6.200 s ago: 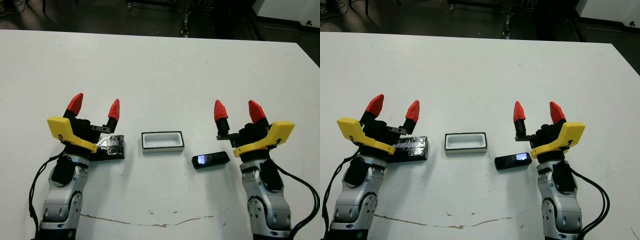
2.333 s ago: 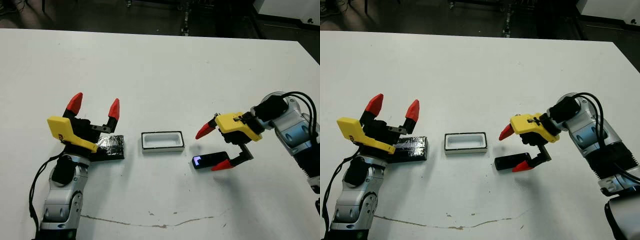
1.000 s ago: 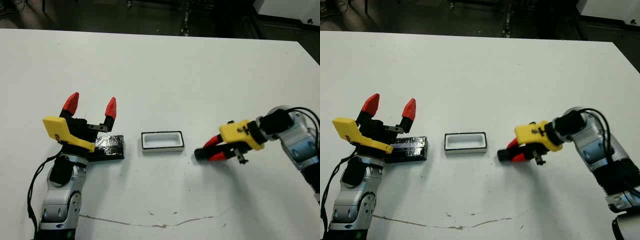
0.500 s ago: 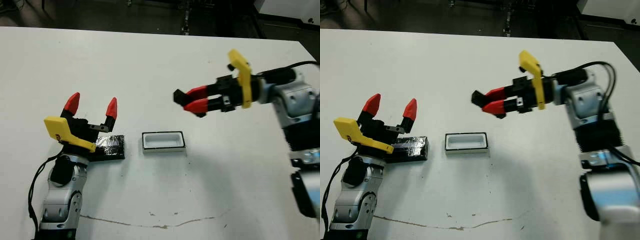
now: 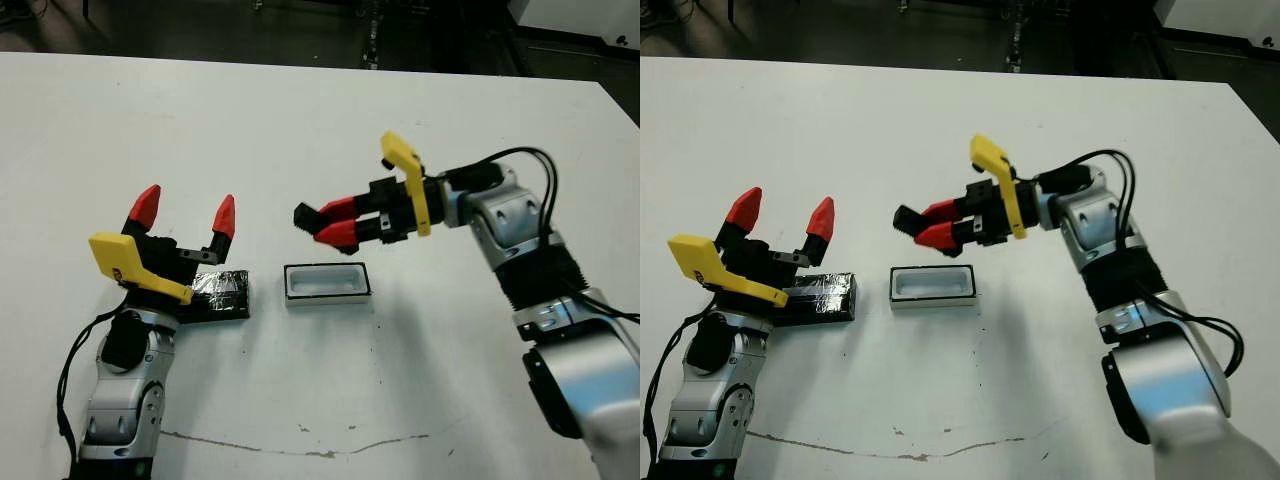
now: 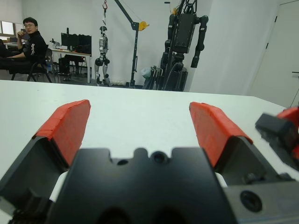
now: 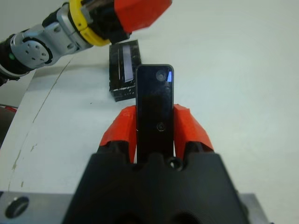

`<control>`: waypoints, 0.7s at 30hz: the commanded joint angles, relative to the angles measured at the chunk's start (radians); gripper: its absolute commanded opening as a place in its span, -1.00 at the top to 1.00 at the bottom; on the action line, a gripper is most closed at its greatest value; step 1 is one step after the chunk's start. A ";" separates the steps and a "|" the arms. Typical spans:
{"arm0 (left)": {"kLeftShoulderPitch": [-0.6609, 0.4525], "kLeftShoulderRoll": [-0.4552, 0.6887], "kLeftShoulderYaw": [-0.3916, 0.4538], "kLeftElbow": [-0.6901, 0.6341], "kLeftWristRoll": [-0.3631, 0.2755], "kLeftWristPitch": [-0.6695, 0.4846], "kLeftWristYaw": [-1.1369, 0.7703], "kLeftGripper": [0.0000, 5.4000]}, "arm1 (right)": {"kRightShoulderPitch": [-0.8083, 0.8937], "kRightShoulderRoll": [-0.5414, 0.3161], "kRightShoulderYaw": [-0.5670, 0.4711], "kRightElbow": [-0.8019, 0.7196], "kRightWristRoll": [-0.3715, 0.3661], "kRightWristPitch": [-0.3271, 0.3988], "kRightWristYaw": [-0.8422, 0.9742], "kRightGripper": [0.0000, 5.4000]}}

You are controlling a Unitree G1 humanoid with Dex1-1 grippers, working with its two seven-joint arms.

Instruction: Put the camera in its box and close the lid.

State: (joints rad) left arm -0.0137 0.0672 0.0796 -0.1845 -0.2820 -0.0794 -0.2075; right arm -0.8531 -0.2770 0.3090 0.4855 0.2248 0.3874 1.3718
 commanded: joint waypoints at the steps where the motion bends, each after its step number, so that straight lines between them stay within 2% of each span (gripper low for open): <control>1: -0.002 -0.002 -0.002 0.002 0.015 -0.001 0.008 -1.00 | 0.012 -0.008 0.011 -0.015 -0.013 0.006 -0.001 0.38; 8: -0.004 -0.003 0.002 0.000 0.006 0.009 0.006 -1.00 | 0.021 -0.019 0.029 -0.031 -0.023 0.020 0.006 0.38; 14: -0.003 -0.007 0.002 -0.005 -0.004 0.014 0.009 -1.00 | 0.052 -0.027 0.038 -0.047 -0.028 -0.001 0.018 0.38; 21: -0.001 -0.001 -0.001 0.000 0.006 0.005 0.006 -1.00 | 0.072 -0.037 0.071 -0.062 -0.062 0.027 0.009 0.38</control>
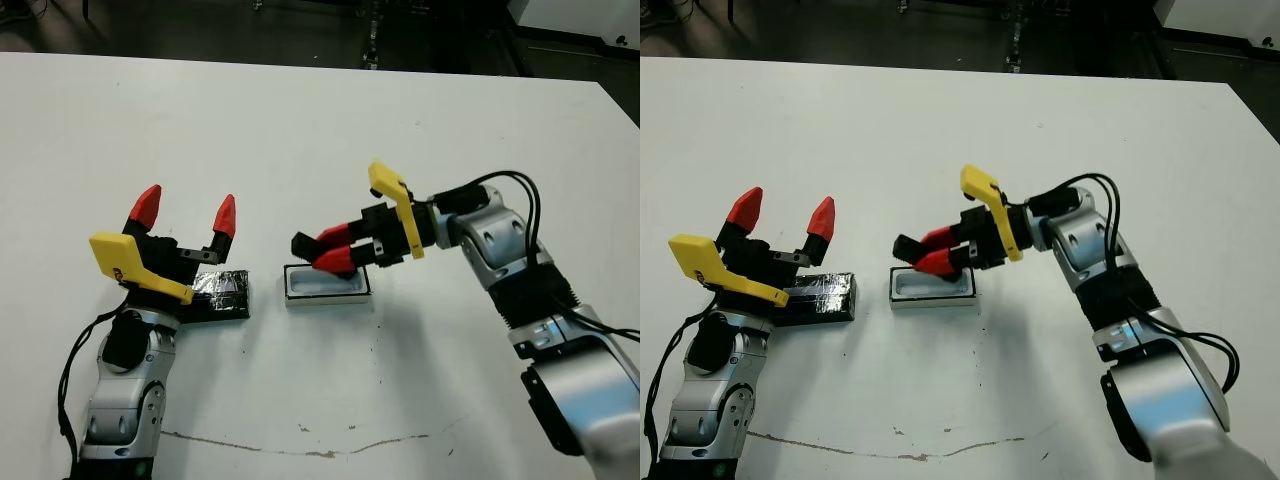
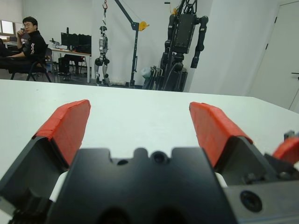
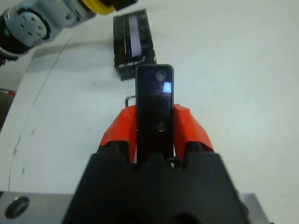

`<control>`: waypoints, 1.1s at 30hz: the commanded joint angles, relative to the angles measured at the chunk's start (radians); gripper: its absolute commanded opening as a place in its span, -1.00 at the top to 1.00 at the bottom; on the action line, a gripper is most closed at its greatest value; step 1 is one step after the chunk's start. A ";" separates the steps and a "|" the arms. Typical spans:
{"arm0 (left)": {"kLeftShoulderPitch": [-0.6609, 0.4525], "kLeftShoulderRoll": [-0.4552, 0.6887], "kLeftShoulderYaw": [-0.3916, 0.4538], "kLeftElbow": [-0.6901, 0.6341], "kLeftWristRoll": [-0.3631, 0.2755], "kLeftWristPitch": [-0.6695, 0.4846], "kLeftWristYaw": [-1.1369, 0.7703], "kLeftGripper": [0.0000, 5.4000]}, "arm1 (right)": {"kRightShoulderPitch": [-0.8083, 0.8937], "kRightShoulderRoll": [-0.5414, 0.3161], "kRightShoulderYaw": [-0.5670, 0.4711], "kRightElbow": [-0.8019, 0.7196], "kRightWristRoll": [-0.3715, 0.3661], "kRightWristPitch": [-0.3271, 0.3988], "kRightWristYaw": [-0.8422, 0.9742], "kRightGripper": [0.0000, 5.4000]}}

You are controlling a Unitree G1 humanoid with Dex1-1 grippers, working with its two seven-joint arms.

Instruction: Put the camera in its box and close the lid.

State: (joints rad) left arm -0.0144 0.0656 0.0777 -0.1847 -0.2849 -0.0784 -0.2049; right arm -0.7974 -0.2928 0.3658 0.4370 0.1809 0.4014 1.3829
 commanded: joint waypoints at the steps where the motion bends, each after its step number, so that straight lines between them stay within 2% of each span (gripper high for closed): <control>1: 0.001 0.001 0.000 0.000 0.012 0.001 0.004 -1.00 | 0.019 -0.021 0.017 -0.010 -0.020 0.015 -0.004 0.38; 33: 0.005 -0.006 -0.001 0.002 0.005 -0.004 0.004 -1.00 | 0.006 -0.049 0.051 0.029 -0.083 -0.053 0.008 0.38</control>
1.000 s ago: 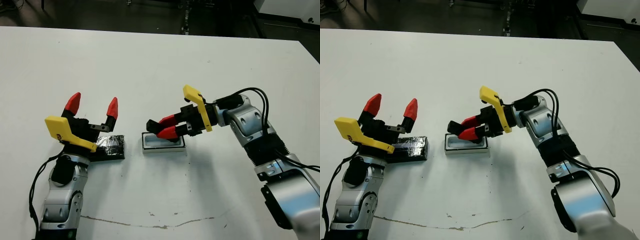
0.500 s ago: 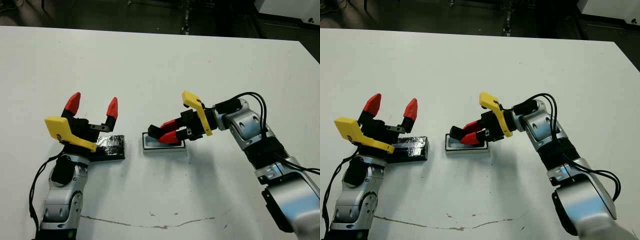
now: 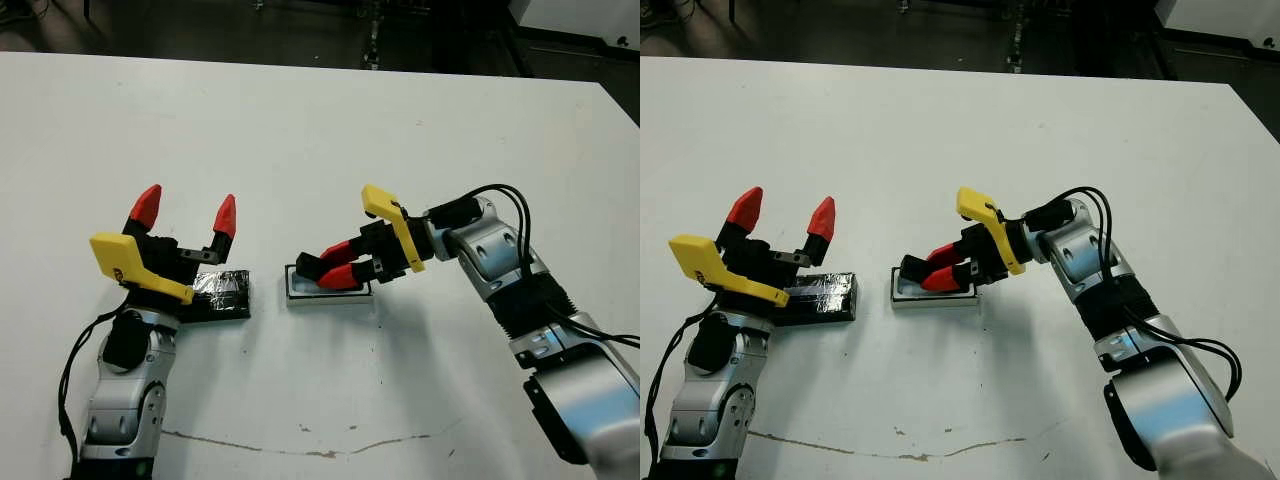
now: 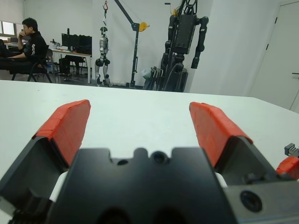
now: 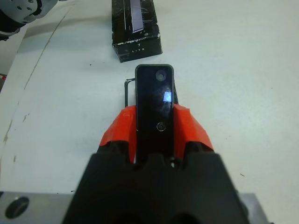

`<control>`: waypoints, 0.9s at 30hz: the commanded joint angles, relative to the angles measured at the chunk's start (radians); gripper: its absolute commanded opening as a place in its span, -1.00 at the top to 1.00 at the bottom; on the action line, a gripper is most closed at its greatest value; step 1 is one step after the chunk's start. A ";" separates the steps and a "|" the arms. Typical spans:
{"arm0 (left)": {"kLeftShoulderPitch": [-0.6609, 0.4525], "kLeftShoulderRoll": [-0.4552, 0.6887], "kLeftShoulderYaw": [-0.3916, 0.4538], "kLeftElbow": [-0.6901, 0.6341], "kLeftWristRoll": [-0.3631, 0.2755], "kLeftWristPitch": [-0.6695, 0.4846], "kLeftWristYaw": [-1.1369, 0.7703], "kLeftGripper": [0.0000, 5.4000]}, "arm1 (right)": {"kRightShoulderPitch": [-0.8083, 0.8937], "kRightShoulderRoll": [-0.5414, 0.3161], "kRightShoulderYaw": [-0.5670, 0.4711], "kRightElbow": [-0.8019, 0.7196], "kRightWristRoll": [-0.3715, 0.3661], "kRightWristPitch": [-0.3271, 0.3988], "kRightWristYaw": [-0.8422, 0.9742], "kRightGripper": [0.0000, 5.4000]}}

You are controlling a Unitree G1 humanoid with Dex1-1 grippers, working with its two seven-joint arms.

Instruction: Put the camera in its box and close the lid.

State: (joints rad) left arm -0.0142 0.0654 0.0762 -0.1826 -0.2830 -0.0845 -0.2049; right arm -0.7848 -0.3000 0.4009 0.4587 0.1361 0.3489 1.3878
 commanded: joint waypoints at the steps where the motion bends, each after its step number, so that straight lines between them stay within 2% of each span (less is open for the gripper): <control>1: 0.005 -0.006 0.000 -0.001 0.004 0.003 0.005 -1.00 | -0.008 -0.043 0.021 0.008 -0.042 -0.002 0.007 0.38; 4: 0.006 -0.006 -0.001 -0.002 0.003 0.003 0.003 -1.00 | -0.009 -0.051 0.044 -0.009 -0.064 0.005 0.004 0.38; 12: 0.009 -0.008 0.002 0.002 0.005 0.000 0.006 -1.00 | 0.007 -0.069 0.088 -0.045 -0.109 -0.060 0.005 0.38; 18: 0.010 -0.007 0.003 0.001 0.004 0.003 0.004 -1.00 | 0.016 -0.081 0.106 -0.088 -0.141 -0.064 -0.029 0.38; 27: 0.011 -0.006 0.001 0.008 0.008 -0.010 -0.002 -1.00 | 0.020 -0.092 0.122 -0.142 -0.153 0.026 -0.065 0.38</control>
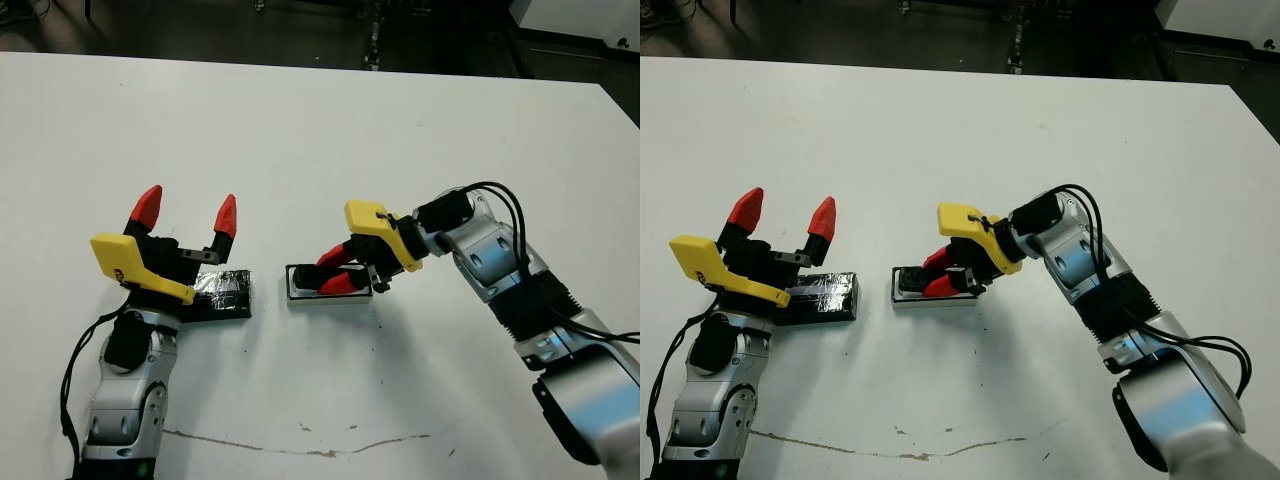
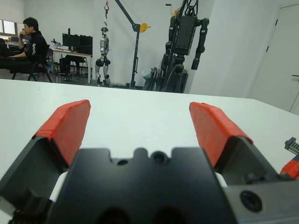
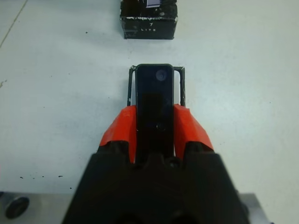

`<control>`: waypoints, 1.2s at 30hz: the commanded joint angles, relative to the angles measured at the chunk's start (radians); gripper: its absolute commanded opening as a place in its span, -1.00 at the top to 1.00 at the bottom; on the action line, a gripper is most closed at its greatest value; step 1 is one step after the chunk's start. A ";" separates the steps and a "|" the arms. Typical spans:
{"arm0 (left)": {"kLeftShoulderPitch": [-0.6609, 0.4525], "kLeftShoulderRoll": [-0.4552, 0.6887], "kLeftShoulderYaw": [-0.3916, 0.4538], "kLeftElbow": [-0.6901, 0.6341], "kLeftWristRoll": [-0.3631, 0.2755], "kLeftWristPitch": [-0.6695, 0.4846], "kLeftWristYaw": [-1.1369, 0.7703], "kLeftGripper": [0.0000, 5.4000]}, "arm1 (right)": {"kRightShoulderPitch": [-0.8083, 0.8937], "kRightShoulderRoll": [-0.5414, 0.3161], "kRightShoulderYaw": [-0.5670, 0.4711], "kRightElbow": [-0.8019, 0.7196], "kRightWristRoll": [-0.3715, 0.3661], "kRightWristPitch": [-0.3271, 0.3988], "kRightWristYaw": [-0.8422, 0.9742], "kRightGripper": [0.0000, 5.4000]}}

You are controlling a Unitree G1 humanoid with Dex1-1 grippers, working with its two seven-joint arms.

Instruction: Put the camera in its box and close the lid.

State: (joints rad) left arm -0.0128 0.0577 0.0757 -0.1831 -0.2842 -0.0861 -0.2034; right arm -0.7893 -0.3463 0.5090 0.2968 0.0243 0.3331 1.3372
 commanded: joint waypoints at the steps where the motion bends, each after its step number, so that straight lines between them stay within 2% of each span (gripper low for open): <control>1: 0.010 0.003 0.001 0.009 0.012 -0.009 -0.004 -1.00 | 0.025 -0.045 0.013 0.022 -0.039 0.046 -0.015 0.38; 5: 0.010 -0.001 0.003 0.006 0.001 -0.002 -0.004 -1.00 | 0.024 -0.039 0.005 0.028 -0.031 0.063 -0.021 0.38; 15: 0.010 0.000 0.000 0.009 0.015 -0.007 -0.002 -1.00 | 0.026 -0.024 -0.040 0.059 -0.009 0.046 -0.055 -0.19; 21: 0.010 -0.001 0.001 0.006 0.007 0.001 -0.004 -1.00 | 0.019 -0.030 -0.045 0.075 -0.007 0.000 -0.031 -0.54; 26: 0.012 -0.004 0.001 0.005 0.005 0.000 -0.003 -1.00 | 0.014 -0.036 -0.050 0.092 -0.002 -0.071 -0.007 -0.86; 29: 0.012 -0.002 0.001 0.003 0.005 0.004 -0.001 -1.00 | 0.001 -0.045 -0.059 0.096 0.006 -0.085 0.011 -0.98; 33: 0.010 0.003 0.001 0.006 0.011 -0.002 -0.004 -1.00 | -0.024 -0.059 -0.098 0.093 0.034 -0.090 0.045 -0.98; 36: 0.007 0.001 0.002 0.009 0.009 -0.003 -0.005 -1.00 | -0.052 -0.075 -0.131 0.079 0.071 -0.039 0.080 -0.98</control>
State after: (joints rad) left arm -0.0116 0.0548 0.0754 -0.1823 -0.2824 -0.0897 -0.2053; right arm -0.8130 -0.3963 0.3960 0.3864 0.0795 0.2676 1.3969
